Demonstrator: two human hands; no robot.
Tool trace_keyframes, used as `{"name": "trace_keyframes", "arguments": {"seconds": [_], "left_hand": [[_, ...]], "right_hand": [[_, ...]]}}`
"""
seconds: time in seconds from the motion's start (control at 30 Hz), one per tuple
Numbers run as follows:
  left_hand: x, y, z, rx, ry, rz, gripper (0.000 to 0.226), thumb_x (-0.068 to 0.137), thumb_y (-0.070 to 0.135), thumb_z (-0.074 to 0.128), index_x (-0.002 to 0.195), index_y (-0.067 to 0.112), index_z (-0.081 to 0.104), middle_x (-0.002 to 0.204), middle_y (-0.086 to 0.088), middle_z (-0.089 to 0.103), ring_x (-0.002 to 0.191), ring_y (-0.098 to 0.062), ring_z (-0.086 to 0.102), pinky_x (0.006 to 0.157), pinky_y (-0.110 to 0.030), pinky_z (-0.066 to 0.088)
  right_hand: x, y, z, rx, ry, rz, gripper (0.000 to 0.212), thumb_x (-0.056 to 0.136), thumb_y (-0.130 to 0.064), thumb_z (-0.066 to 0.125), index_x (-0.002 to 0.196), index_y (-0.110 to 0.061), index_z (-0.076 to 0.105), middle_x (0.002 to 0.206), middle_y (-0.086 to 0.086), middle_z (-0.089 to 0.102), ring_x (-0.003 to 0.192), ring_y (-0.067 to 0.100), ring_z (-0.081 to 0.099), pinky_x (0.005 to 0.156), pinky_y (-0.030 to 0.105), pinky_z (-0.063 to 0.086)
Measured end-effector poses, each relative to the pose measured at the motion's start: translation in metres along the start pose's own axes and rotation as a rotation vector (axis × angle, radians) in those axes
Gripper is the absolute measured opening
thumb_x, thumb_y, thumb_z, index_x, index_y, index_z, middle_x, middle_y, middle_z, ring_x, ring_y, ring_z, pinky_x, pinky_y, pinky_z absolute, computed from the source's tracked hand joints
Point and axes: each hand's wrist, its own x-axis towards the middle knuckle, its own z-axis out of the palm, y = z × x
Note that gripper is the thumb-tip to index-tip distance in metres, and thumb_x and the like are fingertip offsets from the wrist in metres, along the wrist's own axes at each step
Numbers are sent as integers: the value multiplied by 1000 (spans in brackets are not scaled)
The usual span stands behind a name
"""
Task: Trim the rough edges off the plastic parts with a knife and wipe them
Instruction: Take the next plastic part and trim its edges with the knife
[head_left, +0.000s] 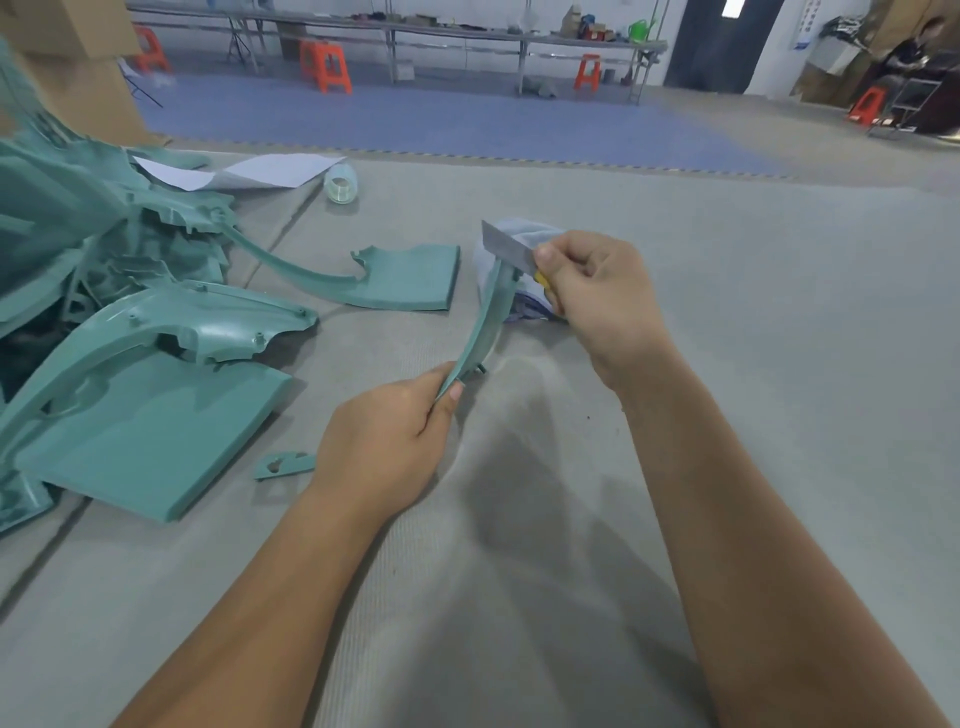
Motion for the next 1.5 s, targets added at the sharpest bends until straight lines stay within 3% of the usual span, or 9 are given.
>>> {"name": "trace_keyframes", "arguments": {"seconds": [0.2, 0.3, 0.43, 0.7, 0.87, 1.03, 1.17, 1.37, 1.5], "left_hand": [[-2, -1, 2, -17, 32, 45, 34, 100, 40, 33, 127, 39, 55, 69, 6, 57, 73, -27, 60, 57, -30, 34], [-1, -1, 3, -20, 45, 36, 42, 97, 45, 27, 127, 37, 56, 65, 10, 47, 73, -28, 60, 57, -30, 32], [-1, -2, 3, -32, 58, 35, 46, 93, 48, 26, 126, 38, 56, 68, 6, 57, 73, -28, 59, 57, -31, 32], [-1, -1, 1, -13, 55, 19, 41, 98, 43, 26, 122, 33, 58, 55, 16, 37, 59, -18, 41, 52, -31, 27], [-1, 1, -1, -21, 47, 10, 38, 98, 44, 28, 114, 31, 60, 54, 14, 38, 57, -18, 40, 51, -31, 27], [-1, -1, 0, -26, 55, 2, 31, 101, 40, 30, 108, 31, 59, 54, 13, 39, 57, -20, 40, 51, -32, 25], [-1, -2, 1, -56, 51, -12, 38, 97, 46, 25, 105, 31, 59, 53, 11, 40, 58, -23, 42, 53, -32, 28], [-5, 0, 1, -16, 35, 39, 35, 99, 39, 36, 125, 34, 59, 74, 1, 64, 73, -29, 60, 57, -31, 36], [-6, 2, -1, -39, 13, 76, 43, 98, 42, 30, 132, 35, 55, 77, 0, 67, 74, -29, 62, 60, -36, 48]], "right_hand": [[-6, 2, -1, 171, 19, 18, 32, 100, -6, 48, 69, -9, 54, 48, -10, 43, 48, 4, 37, 52, 15, 34], [-15, 5, -3, 129, -164, -9, 37, 100, -8, 50, 64, -15, 53, 49, -7, 43, 49, 5, 35, 53, 15, 33], [-23, 6, 1, -56, -314, 16, 32, 96, -11, 56, 65, -13, 57, 53, 2, 44, 52, 12, 36, 54, 23, 33], [-16, 2, 9, -48, -208, 51, 26, 96, -10, 56, 77, 7, 59, 60, 9, 41, 60, 21, 33, 59, 32, 28], [-15, -1, 9, -42, -193, 61, 24, 96, -10, 56, 77, 3, 61, 58, 5, 41, 59, 20, 33, 60, 32, 29], [-14, -2, 14, -88, -140, 53, 32, 96, -12, 58, 64, -15, 57, 48, -9, 39, 48, 6, 31, 53, 21, 28], [-14, -3, 18, -120, -134, 31, 30, 96, -13, 57, 66, -13, 58, 52, -5, 39, 50, 7, 31, 52, 22, 27], [12, -12, -12, -280, 85, -18, 31, 93, -22, 57, 62, -20, 57, 48, -11, 42, 49, 4, 38, 54, 25, 32], [24, -10, -24, -328, 150, -13, 27, 94, -20, 56, 69, -9, 58, 54, -3, 42, 54, 11, 37, 57, 25, 31]]}}
